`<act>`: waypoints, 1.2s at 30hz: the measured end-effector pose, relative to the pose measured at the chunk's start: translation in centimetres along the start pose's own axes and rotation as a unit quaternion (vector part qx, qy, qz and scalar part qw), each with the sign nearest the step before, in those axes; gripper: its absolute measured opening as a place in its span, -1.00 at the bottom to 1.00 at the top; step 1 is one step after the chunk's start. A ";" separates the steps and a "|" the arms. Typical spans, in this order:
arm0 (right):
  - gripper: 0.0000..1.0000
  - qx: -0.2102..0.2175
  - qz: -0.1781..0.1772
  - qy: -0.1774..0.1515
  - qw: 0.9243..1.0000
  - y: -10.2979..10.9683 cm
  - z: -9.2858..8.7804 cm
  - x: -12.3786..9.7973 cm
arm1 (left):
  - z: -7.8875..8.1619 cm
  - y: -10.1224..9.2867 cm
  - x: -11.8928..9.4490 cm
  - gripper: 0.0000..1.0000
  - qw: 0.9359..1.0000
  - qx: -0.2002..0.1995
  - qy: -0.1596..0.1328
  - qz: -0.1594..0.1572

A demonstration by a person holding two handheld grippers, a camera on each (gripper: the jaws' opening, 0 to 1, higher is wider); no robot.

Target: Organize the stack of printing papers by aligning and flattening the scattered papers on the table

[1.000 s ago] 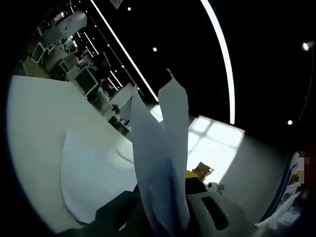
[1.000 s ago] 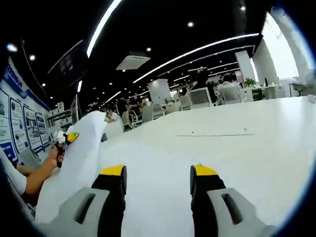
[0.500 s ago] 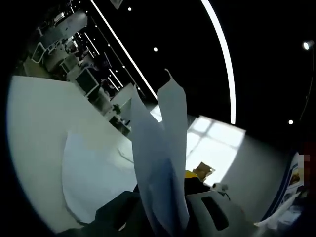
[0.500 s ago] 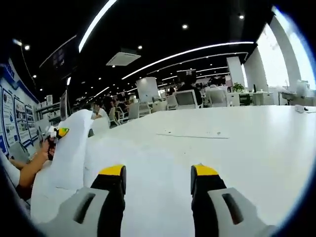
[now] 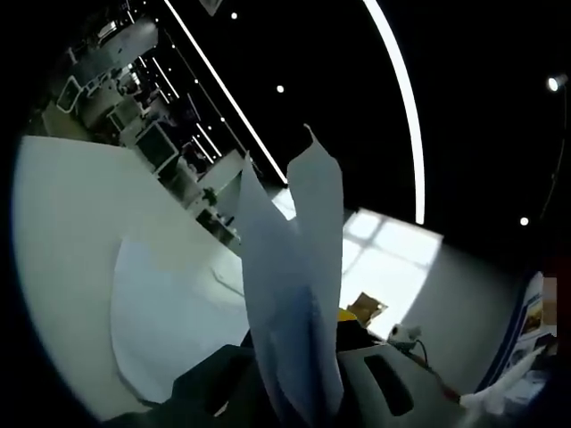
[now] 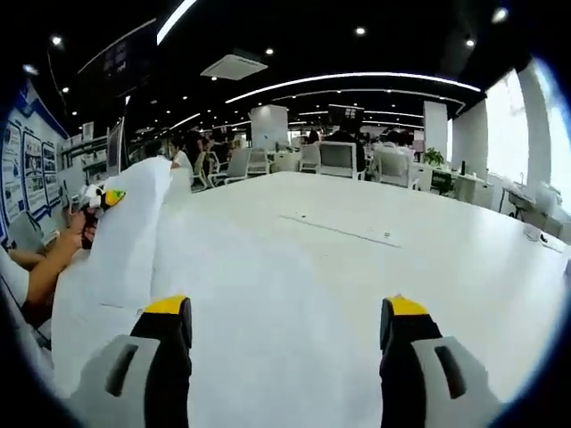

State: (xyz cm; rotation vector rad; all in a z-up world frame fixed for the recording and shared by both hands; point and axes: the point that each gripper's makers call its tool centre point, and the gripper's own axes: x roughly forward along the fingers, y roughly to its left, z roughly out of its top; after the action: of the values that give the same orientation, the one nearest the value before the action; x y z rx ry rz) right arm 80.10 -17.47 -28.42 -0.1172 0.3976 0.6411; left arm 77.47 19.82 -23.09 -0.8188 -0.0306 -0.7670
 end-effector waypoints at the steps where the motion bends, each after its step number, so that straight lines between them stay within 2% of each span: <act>1: 0.71 -0.005 -0.001 0.008 1.000 -0.1 -0.1 -0.1 | 0.0 0.0 0.0 -0.89 1.000 0.000 0.000 0.000; 5: 0.80 -0.011 0.004 0.022 1.000 0.0 -0.6 -0.4 | 0.0 -0.2 0.0 -0.88 1.000 0.000 0.000 -0.003; 9: 0.80 -0.022 -0.001 0.057 0.998 -0.1 -2.6 -0.7 | 0.1 -0.3 0.0 -0.88 1.000 0.001 -0.001 -0.005; 16: 0.80 -0.020 -0.004 0.082 0.996 0.1 -5.4 -0.9 | 0.1 -0.4 0.0 -0.88 1.000 0.001 -0.002 -0.006; 20: 0.80 -0.025 -0.010 0.094 0.995 -0.2 -6.4 -1.0 | 0.2 -0.3 0.1 -0.88 1.000 0.000 -0.002 -0.007; 29: 0.80 -0.020 -0.014 0.102 0.994 -0.9 -6.8 -1.2 | 0.1 -0.5 0.0 -0.88 1.000 0.000 -0.002 -0.008; 36: 0.80 -0.004 -0.014 0.091 0.996 -1.5 -6.4 -1.3 | 0.1 -0.3 0.0 -0.88 1.000 -0.001 -0.002 -0.007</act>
State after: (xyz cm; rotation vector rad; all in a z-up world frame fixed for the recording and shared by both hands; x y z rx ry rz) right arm 77.98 -20.87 -33.78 -0.1892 0.5676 0.6054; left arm 77.30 19.71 -22.84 -0.8218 -0.0387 -0.7786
